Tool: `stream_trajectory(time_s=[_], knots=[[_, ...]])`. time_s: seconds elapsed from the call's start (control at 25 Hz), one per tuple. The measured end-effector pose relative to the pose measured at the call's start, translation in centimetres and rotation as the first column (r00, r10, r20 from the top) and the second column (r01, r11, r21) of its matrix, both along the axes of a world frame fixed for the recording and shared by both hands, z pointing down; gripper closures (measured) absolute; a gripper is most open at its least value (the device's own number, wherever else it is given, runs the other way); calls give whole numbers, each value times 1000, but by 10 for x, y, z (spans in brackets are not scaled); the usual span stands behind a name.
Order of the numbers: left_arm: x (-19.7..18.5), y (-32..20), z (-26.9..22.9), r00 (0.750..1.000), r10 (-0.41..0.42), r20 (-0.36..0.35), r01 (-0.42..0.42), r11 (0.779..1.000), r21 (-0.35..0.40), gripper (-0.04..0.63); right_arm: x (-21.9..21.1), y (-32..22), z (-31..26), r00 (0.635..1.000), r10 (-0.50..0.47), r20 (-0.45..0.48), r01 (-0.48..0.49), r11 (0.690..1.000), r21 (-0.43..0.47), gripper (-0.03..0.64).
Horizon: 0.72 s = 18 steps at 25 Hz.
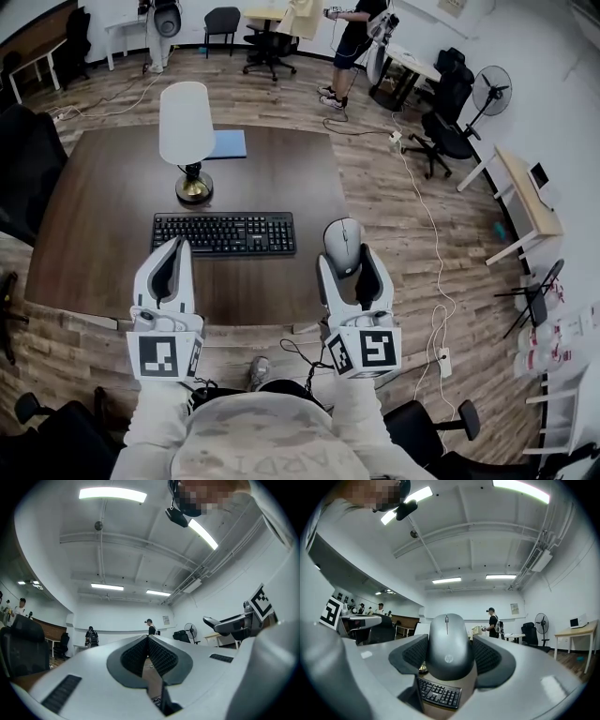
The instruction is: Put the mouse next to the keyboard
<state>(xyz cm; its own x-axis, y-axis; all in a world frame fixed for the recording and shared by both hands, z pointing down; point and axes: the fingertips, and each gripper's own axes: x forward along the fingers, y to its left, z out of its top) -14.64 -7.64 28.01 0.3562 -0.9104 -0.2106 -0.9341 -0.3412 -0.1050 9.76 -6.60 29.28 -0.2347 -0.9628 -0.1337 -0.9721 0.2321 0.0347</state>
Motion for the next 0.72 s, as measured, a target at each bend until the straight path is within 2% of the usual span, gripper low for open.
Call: stream_trajectory(time_s=[0.56, 0.72], knots=[[48, -45, 1, 998, -65, -3, 65, 998, 24, 589, 54, -56, 15, 999, -37, 39, 37, 999, -9, 308], [60, -48, -3, 998, -61, 24, 60, 998, 30, 589, 64, -62, 18, 998, -36, 59, 37, 999, -18, 308]])
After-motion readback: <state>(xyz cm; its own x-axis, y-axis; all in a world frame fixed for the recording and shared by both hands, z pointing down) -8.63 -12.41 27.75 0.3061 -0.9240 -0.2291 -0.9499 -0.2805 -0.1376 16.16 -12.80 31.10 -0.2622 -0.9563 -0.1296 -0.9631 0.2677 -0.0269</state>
